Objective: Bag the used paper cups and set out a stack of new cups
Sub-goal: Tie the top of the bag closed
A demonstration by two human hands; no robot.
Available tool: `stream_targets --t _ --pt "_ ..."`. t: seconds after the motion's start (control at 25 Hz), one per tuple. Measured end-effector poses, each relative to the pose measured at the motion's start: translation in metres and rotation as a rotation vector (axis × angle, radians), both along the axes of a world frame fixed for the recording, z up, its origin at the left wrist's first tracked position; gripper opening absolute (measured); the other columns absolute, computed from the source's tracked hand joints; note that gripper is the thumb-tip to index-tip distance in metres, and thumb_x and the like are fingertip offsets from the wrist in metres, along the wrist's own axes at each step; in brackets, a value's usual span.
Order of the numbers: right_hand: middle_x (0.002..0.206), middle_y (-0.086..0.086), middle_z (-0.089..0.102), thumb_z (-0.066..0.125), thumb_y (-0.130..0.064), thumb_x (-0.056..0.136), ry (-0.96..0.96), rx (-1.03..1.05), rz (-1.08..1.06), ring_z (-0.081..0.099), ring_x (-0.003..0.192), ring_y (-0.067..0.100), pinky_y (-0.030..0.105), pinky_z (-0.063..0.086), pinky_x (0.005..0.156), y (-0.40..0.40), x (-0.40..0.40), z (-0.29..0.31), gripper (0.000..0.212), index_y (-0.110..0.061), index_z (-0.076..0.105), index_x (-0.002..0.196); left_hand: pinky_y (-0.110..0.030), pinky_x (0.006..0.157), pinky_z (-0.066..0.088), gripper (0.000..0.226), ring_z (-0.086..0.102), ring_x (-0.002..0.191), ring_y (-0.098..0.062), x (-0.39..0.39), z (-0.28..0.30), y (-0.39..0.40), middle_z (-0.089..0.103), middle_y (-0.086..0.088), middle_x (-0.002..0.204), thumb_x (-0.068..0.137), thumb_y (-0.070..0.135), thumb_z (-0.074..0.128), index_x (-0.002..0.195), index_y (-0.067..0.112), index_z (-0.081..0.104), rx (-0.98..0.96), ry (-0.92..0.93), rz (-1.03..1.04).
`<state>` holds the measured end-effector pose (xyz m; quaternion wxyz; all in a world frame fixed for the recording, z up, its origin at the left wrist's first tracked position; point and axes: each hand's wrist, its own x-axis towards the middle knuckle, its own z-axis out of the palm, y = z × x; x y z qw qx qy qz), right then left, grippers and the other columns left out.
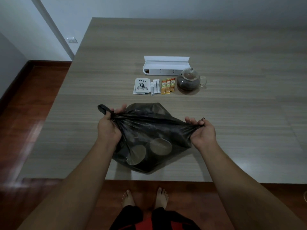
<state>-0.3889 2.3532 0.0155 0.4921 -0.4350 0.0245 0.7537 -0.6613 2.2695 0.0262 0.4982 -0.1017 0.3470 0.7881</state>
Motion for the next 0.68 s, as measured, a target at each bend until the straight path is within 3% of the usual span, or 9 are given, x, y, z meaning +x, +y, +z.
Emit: stream_targets --t 0.04,0.12,0.2,0.24,0.28,0.4,0.56,0.68 --pt "0.047 0.004 0.051 0.033 -0.028 0.103 -0.020 -0.004 0.011 0.064 0.054 0.024 0.037 0.048 0.067 -0.001 -0.002 0.000 0.043 -0.019 0.035 0.061 -0.045 0.083 0.053 0.030 0.072 0.062 -0.023 0.000 0.001 0.000 0.054 -0.002 0.050 0.107 0.019 0.029 0.082 0.014 0.045 -0.001 -0.004 0.016" --pt "0.040 -0.002 0.031 0.035 -0.024 0.097 -0.051 0.013 0.060 0.039 0.039 0.017 0.028 0.043 0.053 0.000 -0.005 -0.002 0.037 -0.019 0.035 0.061 -0.032 0.063 0.058 0.032 0.047 0.036 -0.013 -0.002 0.000 0.001 0.035 0.003 0.041 0.106 0.018 0.030 0.079 0.014 0.046 -0.009 0.021 0.015" --pt "0.039 -0.004 0.026 0.040 -0.021 0.084 -0.056 0.061 0.114 0.026 0.033 0.012 0.020 0.030 0.038 0.001 -0.009 -0.004 0.021 -0.016 0.039 0.064 -0.016 0.037 0.039 0.032 0.026 0.028 -0.007 -0.004 -0.002 0.002 0.028 0.006 0.039 0.106 0.019 0.030 0.078 0.014 0.046 -0.025 0.062 -0.018" --pt "0.040 -0.005 0.027 0.044 -0.021 0.076 -0.052 0.093 0.133 0.025 0.032 0.011 0.019 0.024 0.035 0.002 -0.012 -0.003 0.012 -0.014 0.042 0.066 -0.014 0.032 0.026 0.032 0.023 0.027 -0.005 -0.005 -0.003 0.003 0.029 0.007 0.040 0.106 0.021 0.031 0.079 0.014 0.047 -0.051 0.100 -0.058" --pt "0.040 -0.005 0.028 0.045 -0.021 0.070 -0.063 0.121 0.149 0.025 0.032 0.010 0.018 0.021 0.033 0.003 -0.013 -0.002 0.010 -0.011 0.046 0.070 -0.014 0.030 0.019 0.032 0.022 0.027 -0.004 -0.005 -0.004 0.003 0.029 0.007 0.041 0.106 0.024 0.032 0.082 0.013 0.049 -0.096 0.157 -0.119" --pt "0.046 -0.004 0.034 0.044 -0.015 0.065 -0.222 0.216 0.262 0.028 0.037 0.009 0.018 0.020 0.035 0.004 -0.018 0.014 0.033 -0.002 0.055 0.093 -0.015 0.033 0.015 0.035 0.024 0.034 -0.006 0.002 0.000 0.007 0.035 0.005 0.051 0.102 0.032 0.033 0.095 0.010 0.058 -0.260 0.419 -0.393" --pt "0.063 0.005 0.064 0.044 -0.006 0.095 -0.558 0.582 0.519 0.041 0.049 0.009 0.020 0.031 0.043 0.000 -0.036 0.045 0.022 -0.002 0.060 0.109 -0.014 0.034 0.019 0.026 0.028 0.035 -0.004 0.021 0.018 0.015 0.045 0.000 0.057 0.101 0.012 0.042 0.091 0.013 0.066 -0.376 0.830 -0.598" --pt "0.068 0.013 0.069 0.040 -0.015 0.105 -0.693 0.793 0.659 0.060 0.057 0.014 0.025 0.048 0.057 -0.012 -0.049 0.062 0.026 -0.003 0.063 0.105 -0.015 0.034 0.024 0.021 0.034 0.033 -0.006 0.034 0.023 0.013 0.061 0.001 0.061 0.104 0.017 0.046 0.097 0.012 0.065 -0.304 0.908 -0.578"
